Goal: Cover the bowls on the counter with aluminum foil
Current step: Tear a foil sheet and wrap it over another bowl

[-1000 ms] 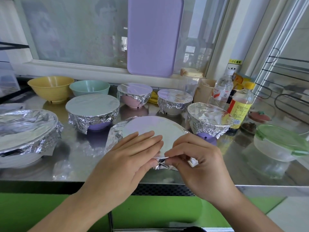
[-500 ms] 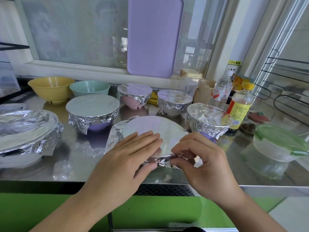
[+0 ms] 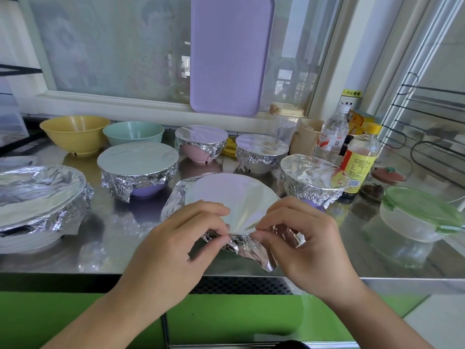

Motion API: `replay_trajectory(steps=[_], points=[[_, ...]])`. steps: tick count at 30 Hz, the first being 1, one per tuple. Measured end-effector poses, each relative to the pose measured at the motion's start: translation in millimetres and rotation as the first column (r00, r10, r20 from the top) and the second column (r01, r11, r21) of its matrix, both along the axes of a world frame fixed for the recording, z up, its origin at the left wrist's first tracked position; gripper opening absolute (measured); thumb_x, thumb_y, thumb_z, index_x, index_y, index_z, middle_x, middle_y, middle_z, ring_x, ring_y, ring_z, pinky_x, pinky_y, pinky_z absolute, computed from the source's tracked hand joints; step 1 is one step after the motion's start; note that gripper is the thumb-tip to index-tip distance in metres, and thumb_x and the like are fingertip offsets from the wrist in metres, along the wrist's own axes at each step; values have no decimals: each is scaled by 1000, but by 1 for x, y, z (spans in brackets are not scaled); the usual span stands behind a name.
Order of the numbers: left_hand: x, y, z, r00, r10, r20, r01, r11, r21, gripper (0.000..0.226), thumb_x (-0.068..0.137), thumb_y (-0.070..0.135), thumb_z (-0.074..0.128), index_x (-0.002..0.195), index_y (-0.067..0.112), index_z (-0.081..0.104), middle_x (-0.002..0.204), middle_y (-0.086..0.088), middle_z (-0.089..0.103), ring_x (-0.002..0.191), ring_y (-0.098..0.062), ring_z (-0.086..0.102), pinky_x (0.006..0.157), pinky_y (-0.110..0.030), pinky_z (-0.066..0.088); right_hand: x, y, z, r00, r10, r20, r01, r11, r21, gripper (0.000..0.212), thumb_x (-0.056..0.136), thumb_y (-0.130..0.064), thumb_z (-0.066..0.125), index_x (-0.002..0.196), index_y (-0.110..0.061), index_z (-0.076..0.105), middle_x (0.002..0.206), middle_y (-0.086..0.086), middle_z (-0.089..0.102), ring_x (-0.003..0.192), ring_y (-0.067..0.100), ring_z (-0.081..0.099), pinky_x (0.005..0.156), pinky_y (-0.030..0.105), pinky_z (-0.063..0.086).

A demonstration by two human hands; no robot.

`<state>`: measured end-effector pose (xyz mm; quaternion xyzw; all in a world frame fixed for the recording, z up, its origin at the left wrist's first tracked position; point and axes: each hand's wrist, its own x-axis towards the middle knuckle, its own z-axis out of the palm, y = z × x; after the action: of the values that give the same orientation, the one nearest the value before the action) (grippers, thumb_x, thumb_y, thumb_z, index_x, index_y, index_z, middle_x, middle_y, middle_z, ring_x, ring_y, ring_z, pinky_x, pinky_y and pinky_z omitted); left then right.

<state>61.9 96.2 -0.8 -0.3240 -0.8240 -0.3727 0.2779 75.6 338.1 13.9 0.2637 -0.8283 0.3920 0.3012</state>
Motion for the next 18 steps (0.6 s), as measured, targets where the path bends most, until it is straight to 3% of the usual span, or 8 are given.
replay_trajectory(steps=[8,12,18], points=[[1,3,5,1000,8,-26,-9,1000,-13,8,93,31,76,94,24,74,122,19,64,115,-9,65,89,-33,55,0,-15,-5,999,-29,-34,30,999,32,15,87,-6,86,83,-15,75,87,-7,63,72,13,59,64,23,46],[1,8,3,997,31,-71,-34,999,-37,16,93,38,74,96,22,74,114,16,61,110,-10,63,88,-29,51,1,-18,-5,998,-51,-46,54,997,60,11,88,-11,86,86,-17,77,89,-9,62,75,8,60,69,20,45],[1,9,3,990,98,-106,-105,992,-63,14,86,29,81,90,20,71,109,13,57,101,-15,61,81,-34,52,0,-17,-9,991,-111,-68,121,980,157,20,83,-11,89,92,-19,73,96,-14,59,80,0,52,71,20,43]])
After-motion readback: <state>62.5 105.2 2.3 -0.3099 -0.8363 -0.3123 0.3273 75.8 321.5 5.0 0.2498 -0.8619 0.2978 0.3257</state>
